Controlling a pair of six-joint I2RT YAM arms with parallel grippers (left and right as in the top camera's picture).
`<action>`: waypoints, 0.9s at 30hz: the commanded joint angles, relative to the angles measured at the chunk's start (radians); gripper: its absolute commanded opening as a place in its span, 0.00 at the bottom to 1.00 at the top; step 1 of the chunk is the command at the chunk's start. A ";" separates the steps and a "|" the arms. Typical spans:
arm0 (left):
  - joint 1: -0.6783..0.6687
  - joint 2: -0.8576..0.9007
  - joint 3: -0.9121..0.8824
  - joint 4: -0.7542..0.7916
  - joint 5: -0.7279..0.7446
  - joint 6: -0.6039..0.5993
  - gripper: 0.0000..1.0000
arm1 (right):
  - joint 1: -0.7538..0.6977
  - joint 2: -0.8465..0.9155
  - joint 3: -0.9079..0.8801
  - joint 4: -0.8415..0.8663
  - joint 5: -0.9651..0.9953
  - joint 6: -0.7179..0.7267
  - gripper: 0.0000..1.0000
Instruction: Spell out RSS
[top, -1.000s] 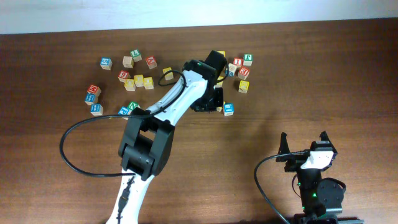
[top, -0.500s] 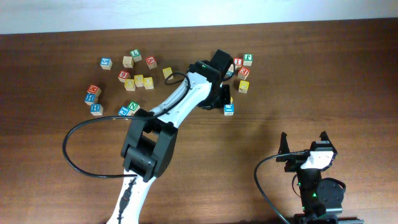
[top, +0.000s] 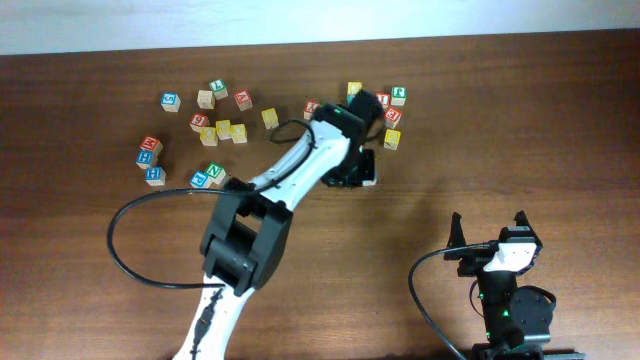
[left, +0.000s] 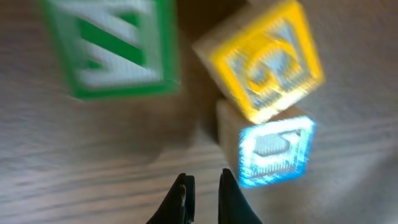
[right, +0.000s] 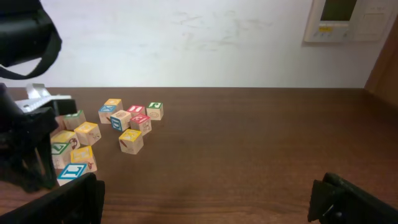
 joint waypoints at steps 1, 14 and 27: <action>-0.051 -0.041 -0.003 0.000 0.006 0.000 0.07 | 0.006 -0.008 -0.007 -0.007 -0.006 0.002 0.98; -0.064 0.004 -0.003 0.167 -0.117 -0.028 0.08 | 0.006 -0.008 -0.007 -0.007 -0.005 0.002 0.98; -0.053 -0.023 0.103 0.170 -0.115 0.048 0.11 | 0.006 -0.008 -0.007 -0.007 -0.006 0.002 0.98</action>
